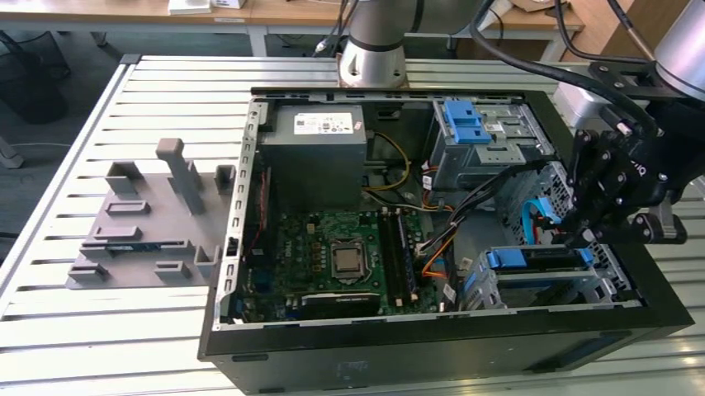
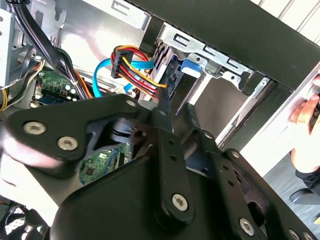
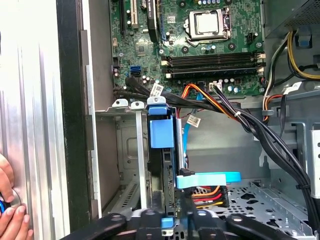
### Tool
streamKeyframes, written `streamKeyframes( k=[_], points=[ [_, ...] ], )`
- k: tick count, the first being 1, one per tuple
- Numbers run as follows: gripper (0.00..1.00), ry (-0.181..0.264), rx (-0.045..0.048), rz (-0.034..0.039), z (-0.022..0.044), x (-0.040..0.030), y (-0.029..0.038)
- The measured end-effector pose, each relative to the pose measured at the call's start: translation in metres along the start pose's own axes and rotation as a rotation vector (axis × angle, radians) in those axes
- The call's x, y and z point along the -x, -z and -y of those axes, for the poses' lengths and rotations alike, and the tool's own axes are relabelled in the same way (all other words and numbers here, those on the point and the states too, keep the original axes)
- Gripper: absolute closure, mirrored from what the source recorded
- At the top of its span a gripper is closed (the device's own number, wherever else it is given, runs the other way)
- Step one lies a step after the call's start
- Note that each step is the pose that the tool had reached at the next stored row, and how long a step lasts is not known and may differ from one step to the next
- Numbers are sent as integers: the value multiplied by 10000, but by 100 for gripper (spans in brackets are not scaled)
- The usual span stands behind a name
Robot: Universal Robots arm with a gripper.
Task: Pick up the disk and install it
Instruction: 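Insert the first disk wire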
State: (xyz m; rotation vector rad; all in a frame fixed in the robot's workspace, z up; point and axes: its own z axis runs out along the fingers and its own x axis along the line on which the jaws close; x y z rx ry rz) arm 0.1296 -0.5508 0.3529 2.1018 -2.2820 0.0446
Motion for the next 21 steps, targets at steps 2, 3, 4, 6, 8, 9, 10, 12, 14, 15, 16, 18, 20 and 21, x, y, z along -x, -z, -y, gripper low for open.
streamKeyframes(
  k=[2, 3, 4, 6, 8, 9, 10, 12, 14, 15, 16, 18, 20, 21],
  points=[
    [75, 0, 0, 0, 0, 0, 0],
    [82, 0, 0, 0, 0, 0, 0],
    [82, 0, 0, 1, 0, 0, 0],
    [89, 0, 0, 0, 0, 0, 1],
    [89, 0, 0, 0, 0, 0, 1],
    [89, 0, 0, 0, 0, 0, 1],
    [89, 0, 0, 1, 0, 0, 1],
    [89, 0, 0, 0, 0, 0, 1],
    [89, 0, 0, 0, 0, 0, 2],
    [89, 0, 0, 0, 0, 0, 2],
    [89, 0, 0, 0, 0, 0, 2],
    [89, 0, 0, 0, 0, 0, 2],
    [82, 0, 0, 0, 0, 0, 2],
    [82, 0, 0, 0, 0, 0, 2]
  ],
)
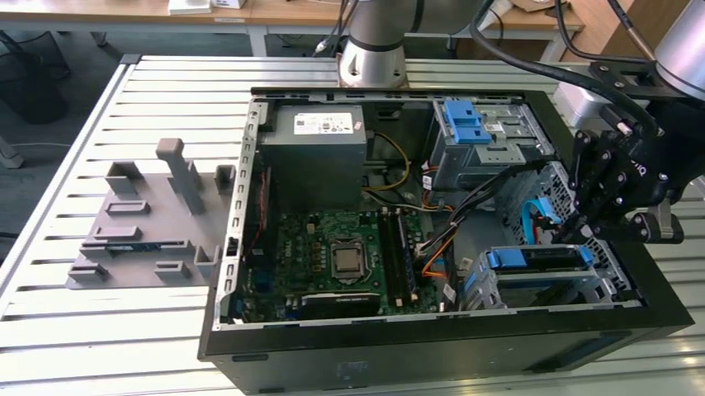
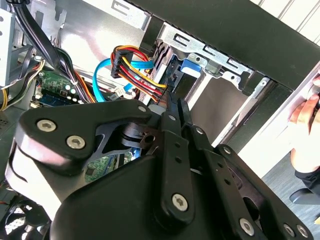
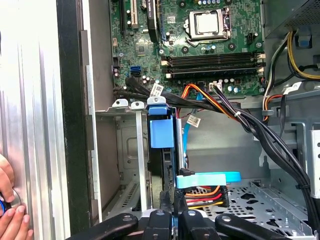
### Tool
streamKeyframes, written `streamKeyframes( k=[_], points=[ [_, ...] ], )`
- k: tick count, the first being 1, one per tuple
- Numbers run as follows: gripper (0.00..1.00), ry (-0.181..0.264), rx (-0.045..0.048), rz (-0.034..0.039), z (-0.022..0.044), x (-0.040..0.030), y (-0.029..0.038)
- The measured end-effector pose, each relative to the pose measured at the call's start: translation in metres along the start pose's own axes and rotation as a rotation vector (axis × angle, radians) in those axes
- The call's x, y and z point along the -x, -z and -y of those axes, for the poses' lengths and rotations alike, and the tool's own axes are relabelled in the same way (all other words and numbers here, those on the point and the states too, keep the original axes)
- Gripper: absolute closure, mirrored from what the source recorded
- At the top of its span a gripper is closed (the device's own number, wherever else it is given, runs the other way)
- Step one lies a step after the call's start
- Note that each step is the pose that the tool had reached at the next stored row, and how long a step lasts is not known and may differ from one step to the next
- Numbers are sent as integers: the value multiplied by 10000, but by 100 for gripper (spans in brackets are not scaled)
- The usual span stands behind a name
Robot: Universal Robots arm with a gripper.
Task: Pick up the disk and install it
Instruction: 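Insert the first disk wire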
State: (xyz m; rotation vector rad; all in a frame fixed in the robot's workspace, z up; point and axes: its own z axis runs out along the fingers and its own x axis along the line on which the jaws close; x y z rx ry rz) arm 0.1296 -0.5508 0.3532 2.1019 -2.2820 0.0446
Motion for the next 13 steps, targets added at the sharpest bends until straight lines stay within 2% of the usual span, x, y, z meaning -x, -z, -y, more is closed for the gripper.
streamKeyframes(
  k=[4, 5, 6, 10, 11, 13],
  points=[
    [82, 0, 0, 0, 0, 0, 0],
    [81, 0, 1, 0, 0, 0, 1],
    [75, 0, 0, 0, 0, 0, 1],
    [74, 0, 0, 0, 0, 0, 1],
    [67, 0, 0, 1, 0, 0, 1],
    [67, 0, 1, 1, 0, 0, 1]
  ],
)
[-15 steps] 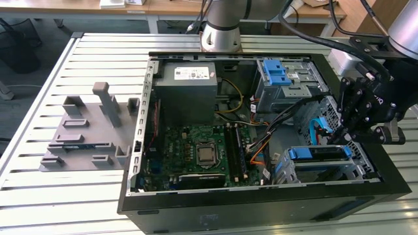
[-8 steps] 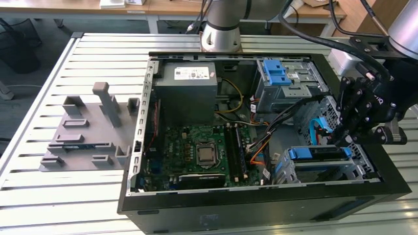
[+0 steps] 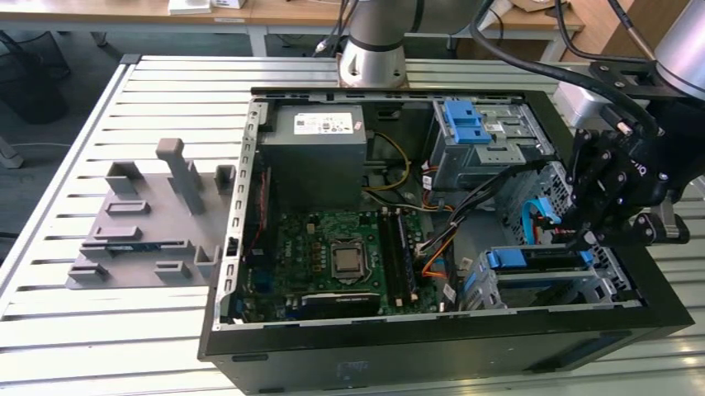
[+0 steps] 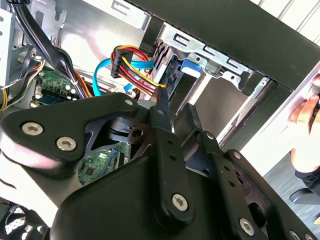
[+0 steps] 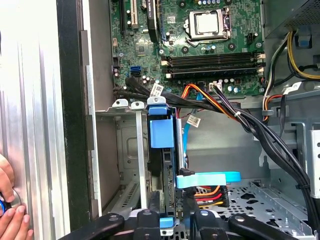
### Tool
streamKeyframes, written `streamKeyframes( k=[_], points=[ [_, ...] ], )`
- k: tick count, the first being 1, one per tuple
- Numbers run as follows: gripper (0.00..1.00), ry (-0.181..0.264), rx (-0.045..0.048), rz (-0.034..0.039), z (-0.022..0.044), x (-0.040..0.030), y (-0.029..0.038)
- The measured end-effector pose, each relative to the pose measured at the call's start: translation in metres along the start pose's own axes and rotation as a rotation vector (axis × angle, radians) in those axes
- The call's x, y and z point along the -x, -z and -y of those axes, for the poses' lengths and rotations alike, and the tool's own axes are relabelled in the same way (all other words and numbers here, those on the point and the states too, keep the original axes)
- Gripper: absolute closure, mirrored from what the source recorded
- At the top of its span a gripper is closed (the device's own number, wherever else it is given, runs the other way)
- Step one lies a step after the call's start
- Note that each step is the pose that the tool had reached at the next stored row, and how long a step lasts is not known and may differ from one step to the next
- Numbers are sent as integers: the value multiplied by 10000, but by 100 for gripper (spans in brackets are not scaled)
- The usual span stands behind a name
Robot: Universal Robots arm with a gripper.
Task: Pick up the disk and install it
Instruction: 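Insert the first disk wire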
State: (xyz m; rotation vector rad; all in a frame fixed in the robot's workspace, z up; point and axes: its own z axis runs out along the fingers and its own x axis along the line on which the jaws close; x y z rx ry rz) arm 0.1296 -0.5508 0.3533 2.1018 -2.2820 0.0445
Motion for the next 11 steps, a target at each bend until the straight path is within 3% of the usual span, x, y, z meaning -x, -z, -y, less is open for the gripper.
streamKeyframes(
  k=[11],
  points=[
    [54, 0, 0, 0, 0, 0, 1]
  ],
)
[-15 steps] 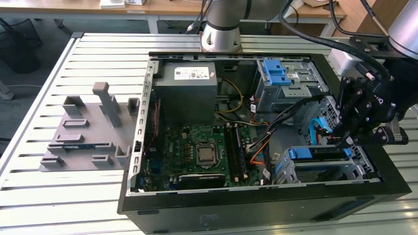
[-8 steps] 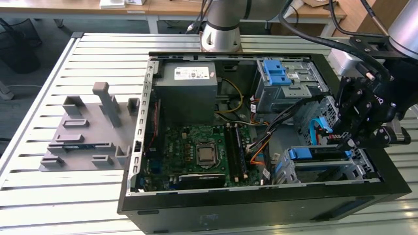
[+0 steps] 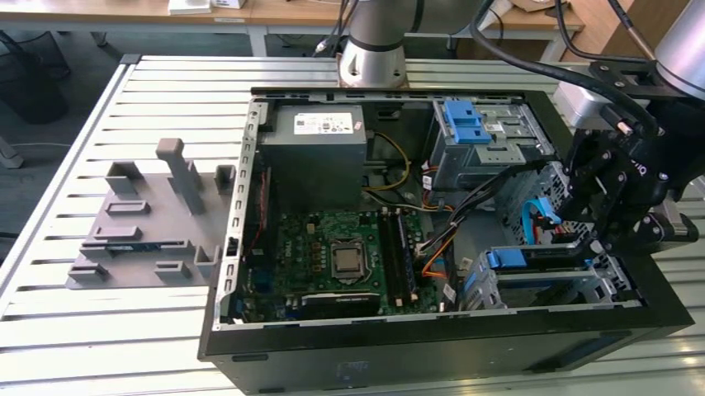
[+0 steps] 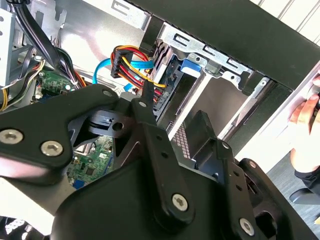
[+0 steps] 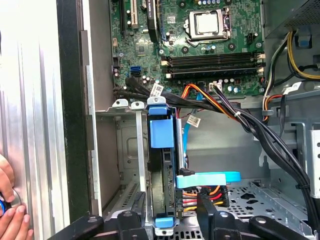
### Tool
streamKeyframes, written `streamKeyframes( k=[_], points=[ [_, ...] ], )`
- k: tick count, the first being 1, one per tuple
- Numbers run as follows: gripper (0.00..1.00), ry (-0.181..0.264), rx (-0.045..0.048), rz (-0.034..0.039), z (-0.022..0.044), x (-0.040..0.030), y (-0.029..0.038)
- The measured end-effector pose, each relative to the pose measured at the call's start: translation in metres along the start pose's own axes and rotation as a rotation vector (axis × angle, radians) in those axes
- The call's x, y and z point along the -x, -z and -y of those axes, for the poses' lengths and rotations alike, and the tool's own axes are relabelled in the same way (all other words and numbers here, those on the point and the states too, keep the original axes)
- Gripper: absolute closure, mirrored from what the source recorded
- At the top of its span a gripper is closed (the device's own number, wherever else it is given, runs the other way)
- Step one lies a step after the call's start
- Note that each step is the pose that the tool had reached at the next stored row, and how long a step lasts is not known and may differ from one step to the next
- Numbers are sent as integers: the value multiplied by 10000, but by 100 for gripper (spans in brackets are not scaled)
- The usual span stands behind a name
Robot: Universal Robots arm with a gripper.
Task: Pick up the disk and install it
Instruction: 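Insert the first disk wire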
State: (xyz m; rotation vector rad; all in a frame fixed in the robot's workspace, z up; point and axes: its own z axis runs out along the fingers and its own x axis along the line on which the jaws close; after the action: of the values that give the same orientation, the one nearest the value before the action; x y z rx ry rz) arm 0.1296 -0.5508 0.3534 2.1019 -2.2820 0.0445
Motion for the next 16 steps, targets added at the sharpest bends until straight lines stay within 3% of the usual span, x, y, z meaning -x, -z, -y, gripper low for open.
streamKeyframes(
  k=[1, 8, 9, 10, 13, 16],
  points=[
    [47, 0, 0, 0, 0, 0, 0],
    [49, -1, 0, 0, 0, 0, 1],
    [55, 0, 0, -1, 0, 0, 1],
    [55, 0, 0, 0, 0, 0, 1],
    [73, 0, 0, 0, 0, 0, 2],
    [79, 0, 0, -1, 0, 0, 2]
  ],
)
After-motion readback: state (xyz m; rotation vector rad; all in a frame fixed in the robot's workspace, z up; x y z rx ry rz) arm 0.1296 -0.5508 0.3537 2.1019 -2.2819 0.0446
